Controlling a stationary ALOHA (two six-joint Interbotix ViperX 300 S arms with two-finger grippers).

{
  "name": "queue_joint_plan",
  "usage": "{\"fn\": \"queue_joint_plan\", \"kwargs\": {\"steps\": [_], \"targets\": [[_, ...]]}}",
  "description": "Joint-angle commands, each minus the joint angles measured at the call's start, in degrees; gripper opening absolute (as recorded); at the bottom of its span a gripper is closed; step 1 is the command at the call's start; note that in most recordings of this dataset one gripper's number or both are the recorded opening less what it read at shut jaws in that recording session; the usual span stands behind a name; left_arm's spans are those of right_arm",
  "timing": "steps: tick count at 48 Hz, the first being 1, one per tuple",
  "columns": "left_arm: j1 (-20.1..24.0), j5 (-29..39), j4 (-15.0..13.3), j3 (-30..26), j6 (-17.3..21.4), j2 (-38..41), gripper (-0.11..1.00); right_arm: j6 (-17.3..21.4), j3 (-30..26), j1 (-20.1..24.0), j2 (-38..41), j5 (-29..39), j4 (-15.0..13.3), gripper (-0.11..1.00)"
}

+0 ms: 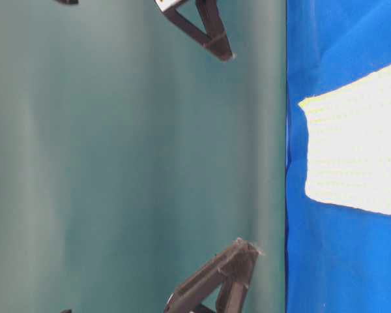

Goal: Fold the yellow towel.
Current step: 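Move both grippers to the strip's top end corners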

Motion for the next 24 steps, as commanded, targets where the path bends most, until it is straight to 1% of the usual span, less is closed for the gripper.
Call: {"fn": "queue_joint_plan", "kwargs": {"steps": [1,7,15,20,24], "targets": [[3.0,-1.2,0.3,-1.7,0.4,0.6,0.73,-0.2,-2.7,-1.4,2.3,-0.6,-0.1,0.67],[8.3,-2.8,0.4,-3.7,3.4,4.2,0.76,-0.1,-5.8,-4.0,7.2,-0.6,-0.1,0.67],[13.0,-4.4,0.4,-7.3,7.4,10.1,0.76,0.1,-9.4,-6.3,14.3,-0.8,0.1,0.69],[15.4,-5.3,0.4,-9.4,8.5,14.2,0.77,0.1,-10.9,-7.0,17.9,-1.4,0.4,0.73],[17.2,-6.2,0.4,-11.1,8.5,17.9,0.78,0.1,-11.8,-7.3,20.6,-2.5,1.1,0.75]]}}
